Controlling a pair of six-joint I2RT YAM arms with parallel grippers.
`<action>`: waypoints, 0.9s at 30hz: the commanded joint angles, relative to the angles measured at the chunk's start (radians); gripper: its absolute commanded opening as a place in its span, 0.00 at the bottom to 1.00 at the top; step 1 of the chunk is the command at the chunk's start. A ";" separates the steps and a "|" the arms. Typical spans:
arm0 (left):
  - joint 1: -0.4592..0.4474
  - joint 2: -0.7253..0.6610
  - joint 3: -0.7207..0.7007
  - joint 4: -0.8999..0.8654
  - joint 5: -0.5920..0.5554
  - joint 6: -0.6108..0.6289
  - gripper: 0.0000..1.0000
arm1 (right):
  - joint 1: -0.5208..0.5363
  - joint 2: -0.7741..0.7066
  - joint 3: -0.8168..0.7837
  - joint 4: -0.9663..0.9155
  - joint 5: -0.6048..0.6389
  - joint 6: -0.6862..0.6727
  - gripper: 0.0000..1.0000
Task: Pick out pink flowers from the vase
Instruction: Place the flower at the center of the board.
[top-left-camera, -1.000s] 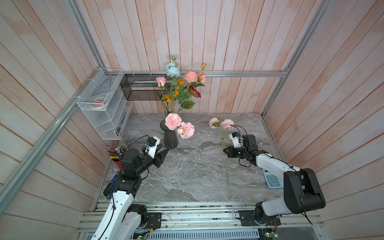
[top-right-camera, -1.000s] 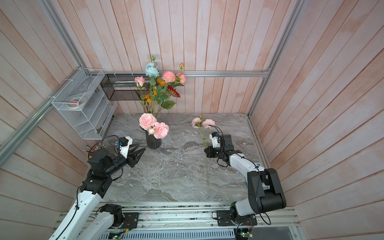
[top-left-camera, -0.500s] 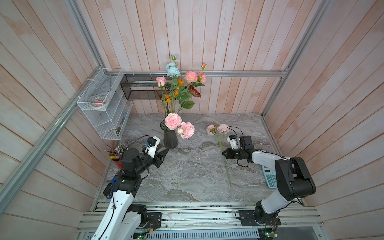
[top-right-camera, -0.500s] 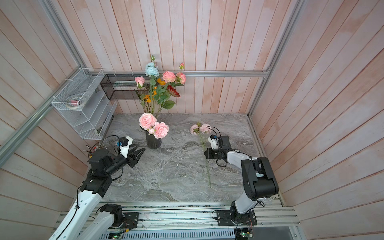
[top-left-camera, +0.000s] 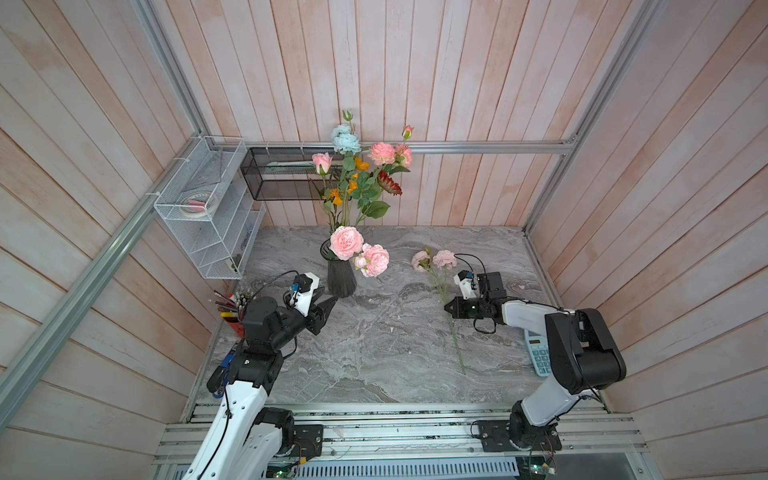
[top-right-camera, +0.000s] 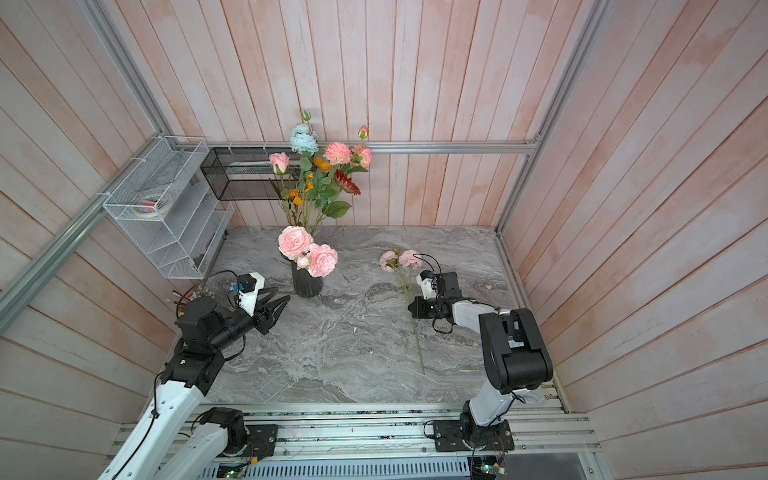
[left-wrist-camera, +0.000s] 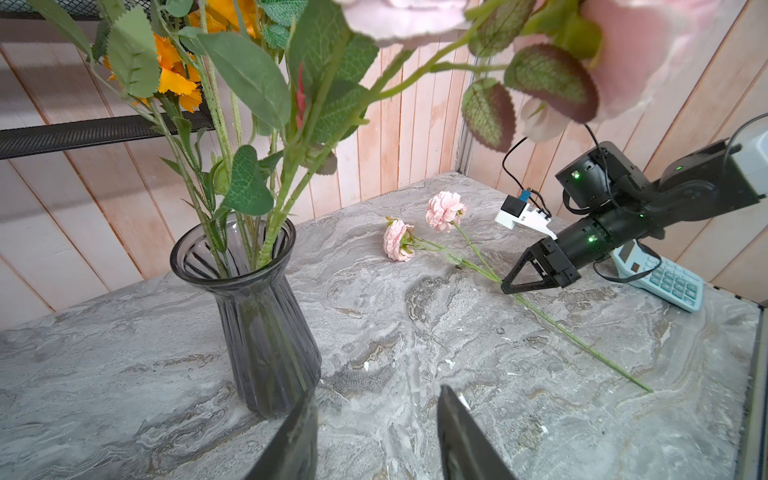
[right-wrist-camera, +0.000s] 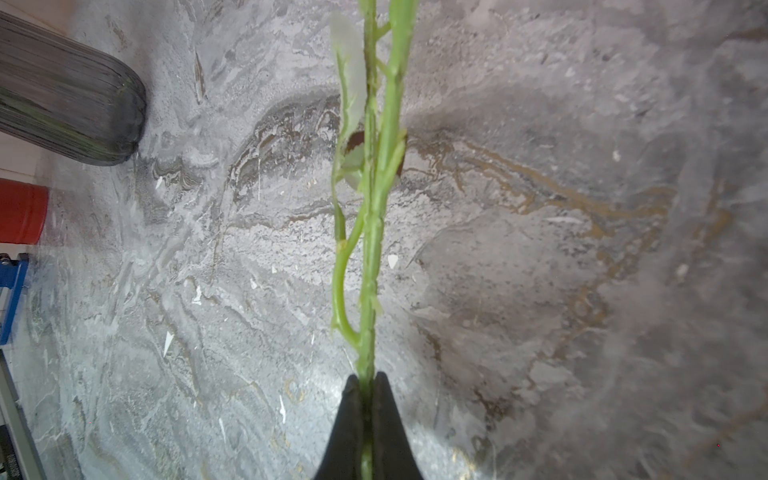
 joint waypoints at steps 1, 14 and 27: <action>0.005 -0.013 -0.017 0.019 0.007 -0.001 0.48 | -0.013 0.009 -0.011 0.053 0.029 0.003 0.00; 0.005 -0.026 -0.025 0.021 0.008 -0.003 0.48 | -0.080 0.062 -0.022 0.106 0.032 0.082 0.02; 0.005 -0.030 -0.027 0.024 0.007 -0.006 0.48 | -0.080 -0.003 -0.023 0.035 0.111 0.049 0.26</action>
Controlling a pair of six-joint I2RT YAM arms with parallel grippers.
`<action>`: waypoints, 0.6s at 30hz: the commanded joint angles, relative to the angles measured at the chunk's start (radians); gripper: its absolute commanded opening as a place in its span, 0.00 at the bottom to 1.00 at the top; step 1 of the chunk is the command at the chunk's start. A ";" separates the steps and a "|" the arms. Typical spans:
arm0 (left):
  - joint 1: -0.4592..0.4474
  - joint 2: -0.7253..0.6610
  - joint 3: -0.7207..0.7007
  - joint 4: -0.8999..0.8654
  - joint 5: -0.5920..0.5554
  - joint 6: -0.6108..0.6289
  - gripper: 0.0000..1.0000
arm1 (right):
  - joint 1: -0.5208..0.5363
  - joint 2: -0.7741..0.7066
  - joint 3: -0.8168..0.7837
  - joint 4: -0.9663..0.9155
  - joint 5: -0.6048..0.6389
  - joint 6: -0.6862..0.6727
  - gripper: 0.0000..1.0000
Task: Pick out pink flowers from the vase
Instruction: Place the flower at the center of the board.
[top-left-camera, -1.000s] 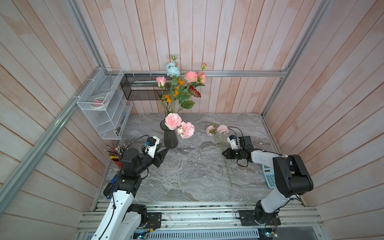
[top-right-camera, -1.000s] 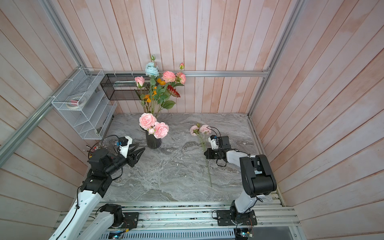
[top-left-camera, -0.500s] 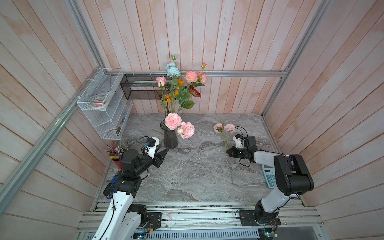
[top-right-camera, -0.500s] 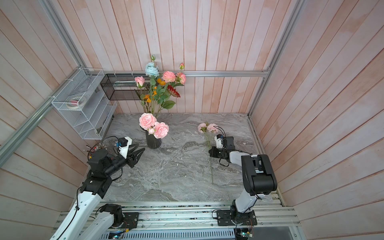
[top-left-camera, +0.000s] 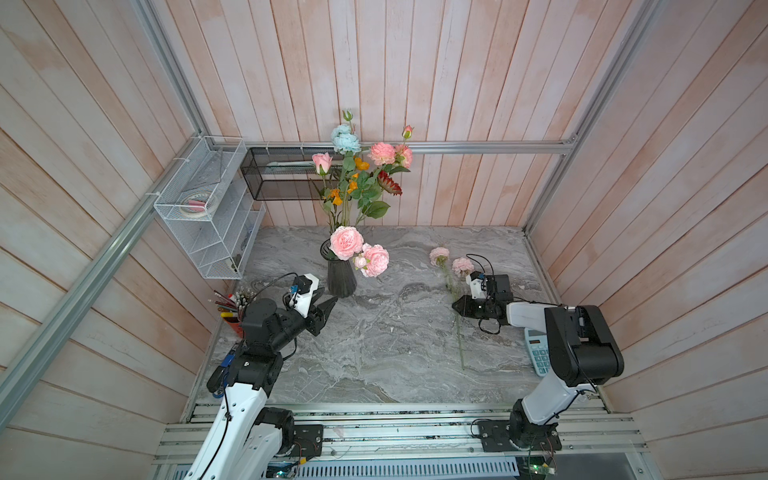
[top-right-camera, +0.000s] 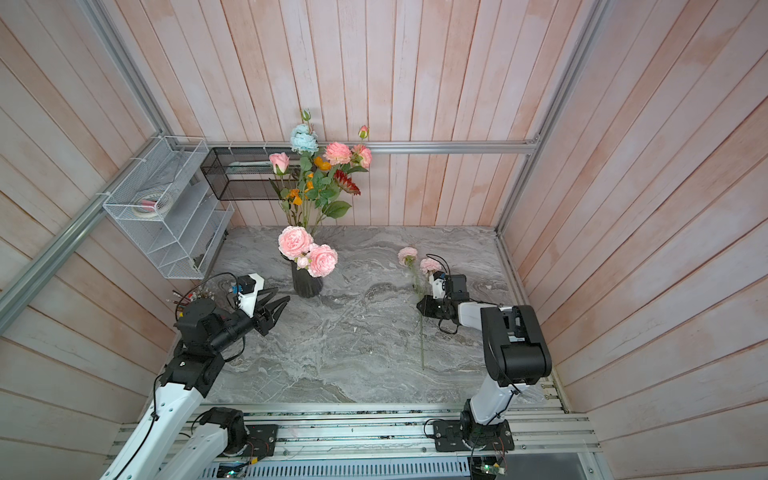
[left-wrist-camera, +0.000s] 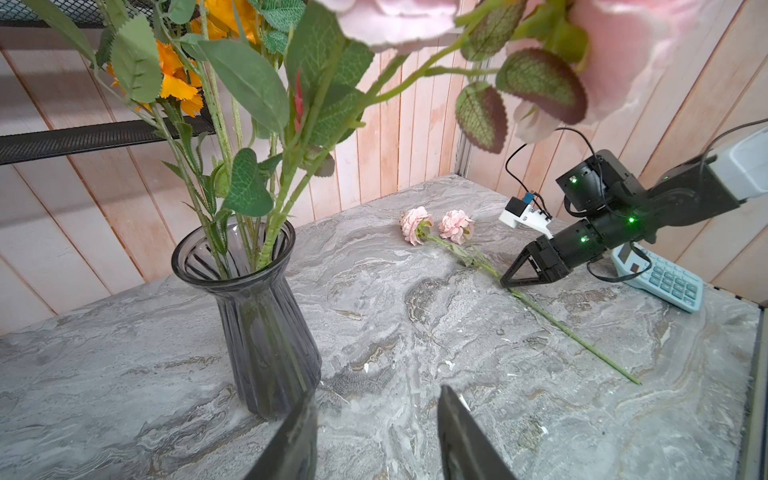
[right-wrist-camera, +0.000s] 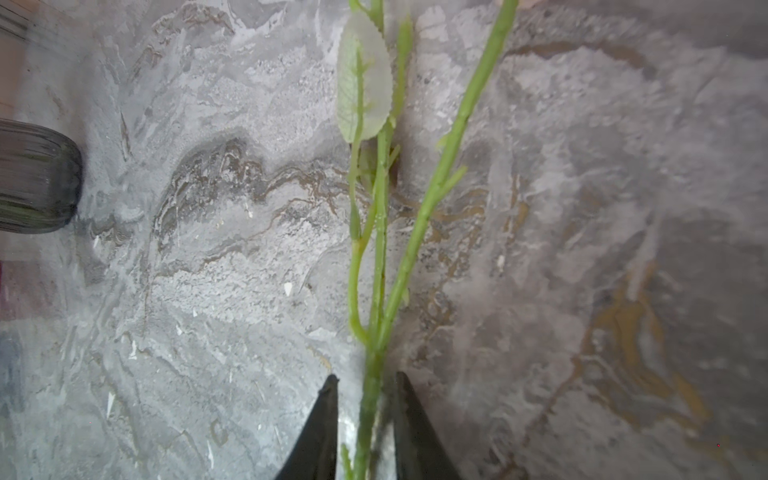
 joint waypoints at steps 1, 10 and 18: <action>0.005 -0.014 -0.017 0.018 0.006 -0.006 0.48 | -0.001 -0.055 0.004 -0.053 0.058 -0.021 0.26; 0.006 -0.009 -0.039 0.080 -0.007 -0.046 0.42 | 0.065 -0.368 -0.038 -0.119 0.253 -0.069 0.41; 0.006 0.061 -0.033 0.176 -0.046 -0.062 0.36 | 0.299 -0.651 -0.198 0.187 0.216 -0.043 0.67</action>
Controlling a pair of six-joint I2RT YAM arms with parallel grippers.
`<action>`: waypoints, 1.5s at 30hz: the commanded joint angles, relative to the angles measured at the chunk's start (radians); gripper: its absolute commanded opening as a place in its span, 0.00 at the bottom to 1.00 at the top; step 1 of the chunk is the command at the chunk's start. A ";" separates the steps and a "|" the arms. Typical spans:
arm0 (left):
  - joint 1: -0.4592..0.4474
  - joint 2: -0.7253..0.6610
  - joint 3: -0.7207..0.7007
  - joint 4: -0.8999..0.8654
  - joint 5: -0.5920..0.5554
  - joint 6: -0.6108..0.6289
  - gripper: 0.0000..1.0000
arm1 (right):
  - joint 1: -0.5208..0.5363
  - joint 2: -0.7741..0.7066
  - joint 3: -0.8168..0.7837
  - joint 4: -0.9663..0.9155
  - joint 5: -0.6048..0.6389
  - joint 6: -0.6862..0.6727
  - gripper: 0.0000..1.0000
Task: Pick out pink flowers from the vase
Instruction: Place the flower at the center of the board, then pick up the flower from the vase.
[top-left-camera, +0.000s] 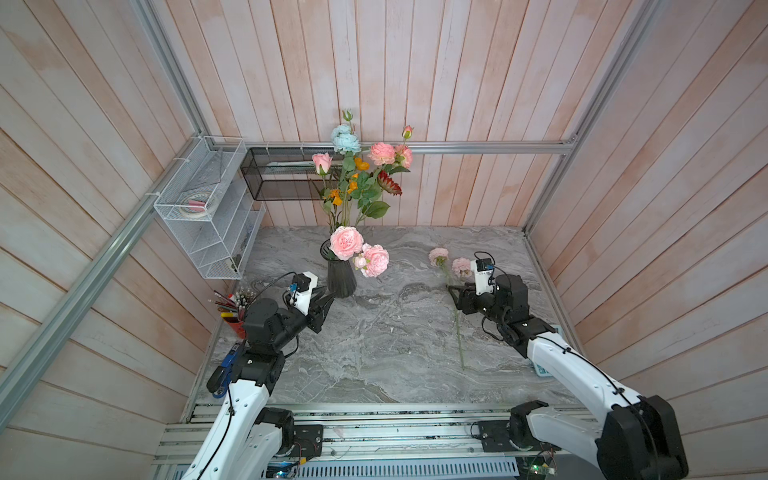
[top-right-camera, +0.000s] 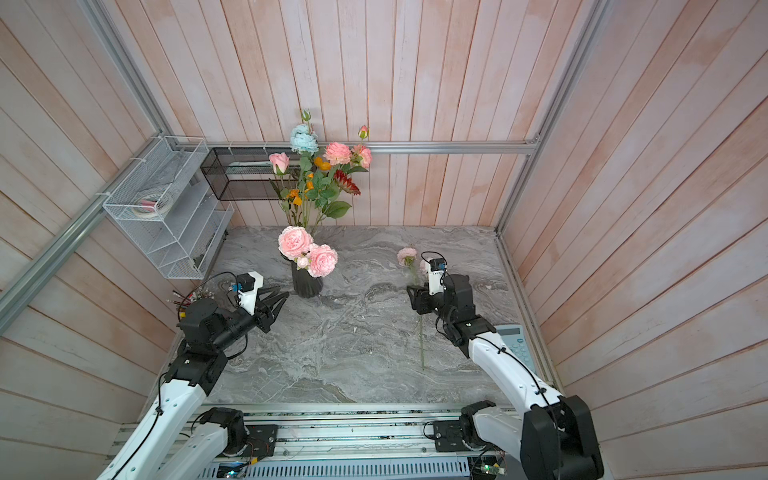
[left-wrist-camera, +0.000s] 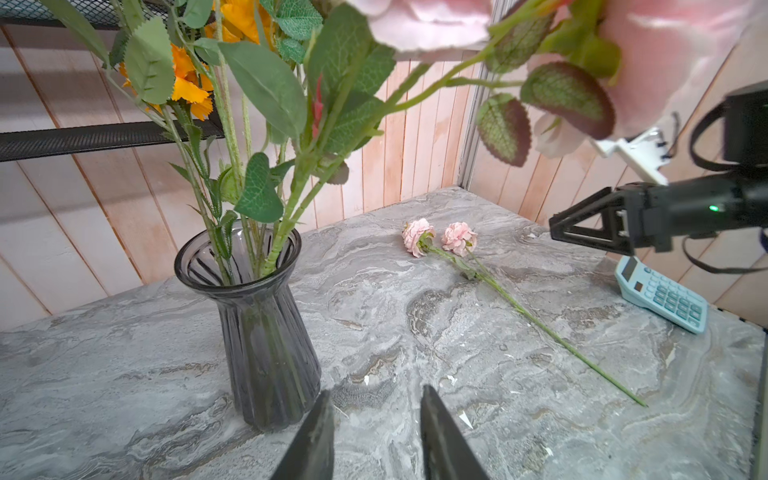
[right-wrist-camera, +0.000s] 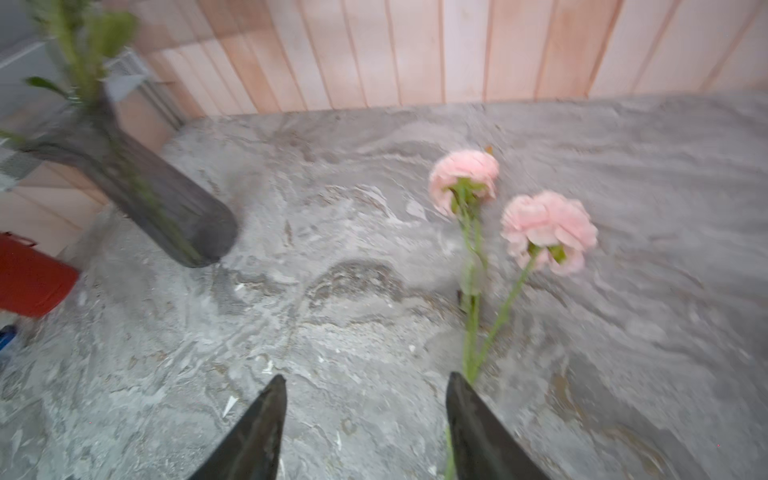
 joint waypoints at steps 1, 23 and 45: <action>0.005 0.028 -0.006 0.076 -0.038 -0.004 0.36 | 0.086 -0.047 -0.066 0.181 -0.006 0.017 0.69; 0.007 0.163 -0.045 0.284 -0.194 0.023 0.42 | 0.316 0.074 -0.145 0.577 -0.127 0.065 0.98; 0.045 0.361 0.042 0.471 -0.041 0.103 0.38 | 0.324 0.037 -0.150 0.549 -0.100 0.037 0.98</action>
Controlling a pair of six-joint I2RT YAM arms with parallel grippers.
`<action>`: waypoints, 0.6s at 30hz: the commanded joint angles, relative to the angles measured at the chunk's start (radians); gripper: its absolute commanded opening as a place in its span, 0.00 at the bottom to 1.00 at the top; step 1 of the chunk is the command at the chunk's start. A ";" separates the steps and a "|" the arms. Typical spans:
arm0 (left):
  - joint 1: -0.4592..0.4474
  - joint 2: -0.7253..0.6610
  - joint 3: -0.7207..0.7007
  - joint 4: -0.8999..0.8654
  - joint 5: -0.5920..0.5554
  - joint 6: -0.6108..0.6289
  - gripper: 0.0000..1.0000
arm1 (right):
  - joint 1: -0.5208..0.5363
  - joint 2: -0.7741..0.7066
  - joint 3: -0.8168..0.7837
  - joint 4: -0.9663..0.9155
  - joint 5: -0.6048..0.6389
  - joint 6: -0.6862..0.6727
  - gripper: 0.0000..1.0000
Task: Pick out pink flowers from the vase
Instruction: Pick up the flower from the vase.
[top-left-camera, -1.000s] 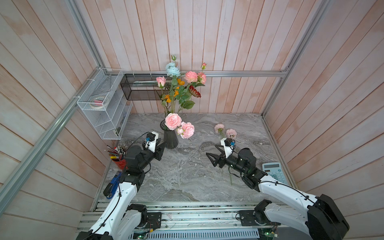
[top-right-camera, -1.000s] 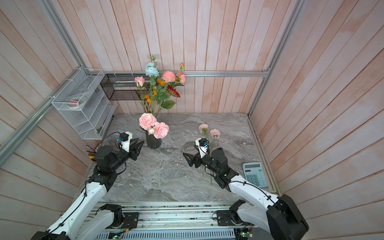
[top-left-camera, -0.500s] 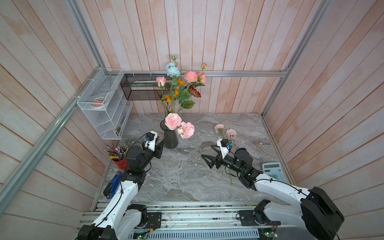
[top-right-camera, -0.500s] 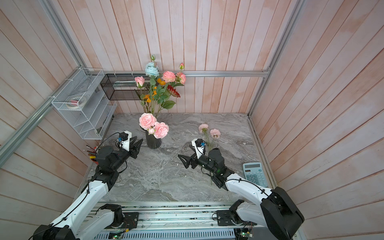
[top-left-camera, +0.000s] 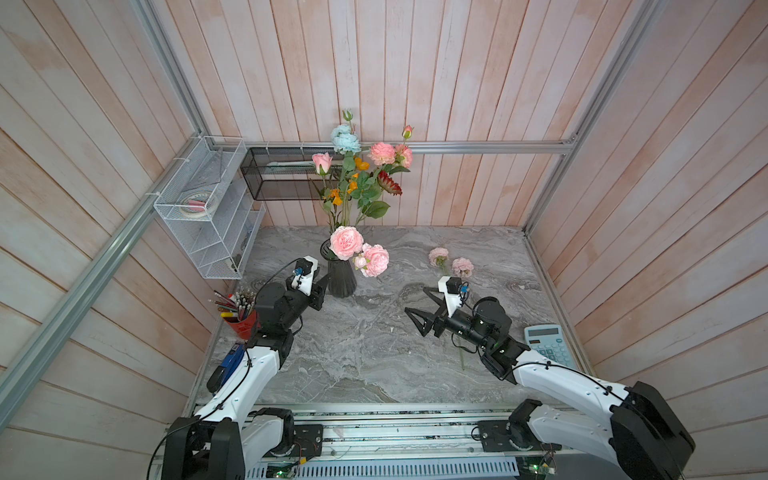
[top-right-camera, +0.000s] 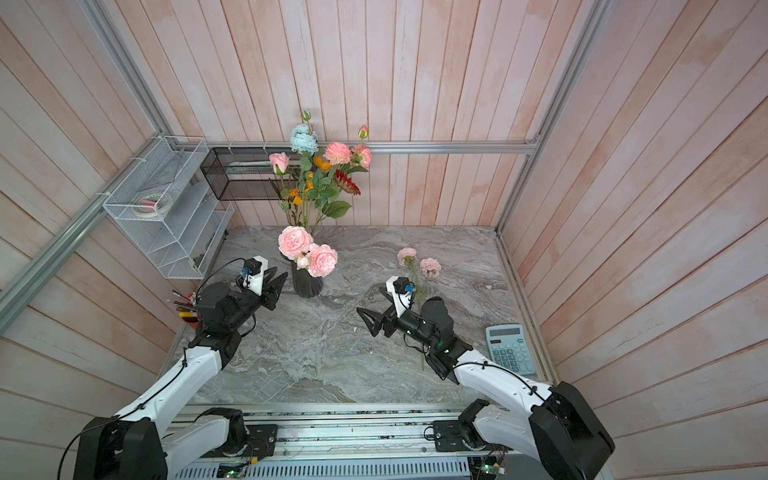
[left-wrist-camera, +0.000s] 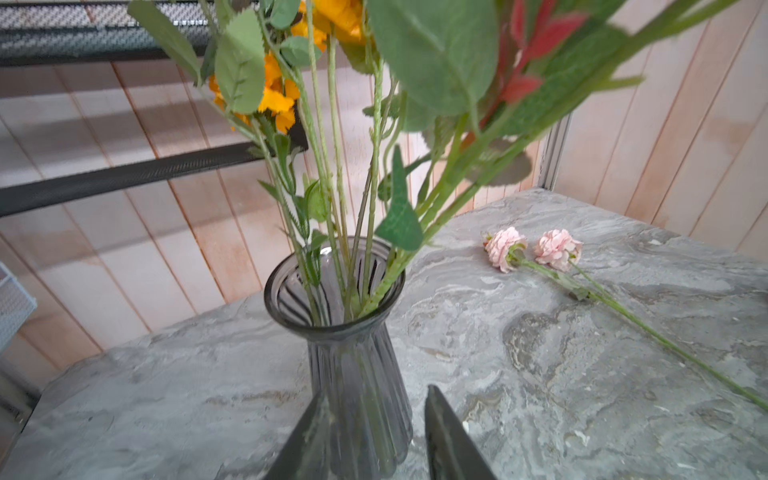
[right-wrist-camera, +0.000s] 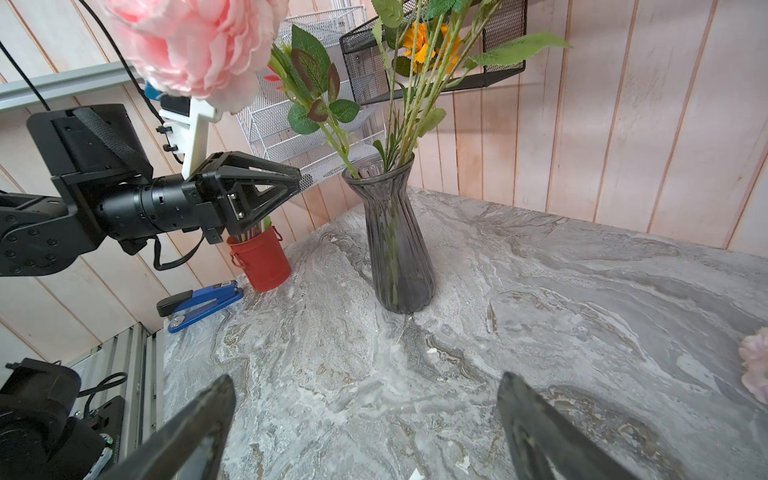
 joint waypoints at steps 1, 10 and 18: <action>0.004 0.047 0.051 0.070 0.070 0.014 0.37 | 0.006 0.013 0.002 0.015 0.007 -0.007 0.98; 0.003 0.176 0.134 0.140 0.132 -0.014 0.35 | 0.006 0.034 0.016 0.015 0.008 -0.008 0.98; 0.000 0.256 0.174 0.181 0.162 -0.025 0.34 | 0.006 0.041 0.026 -0.006 0.015 -0.023 0.98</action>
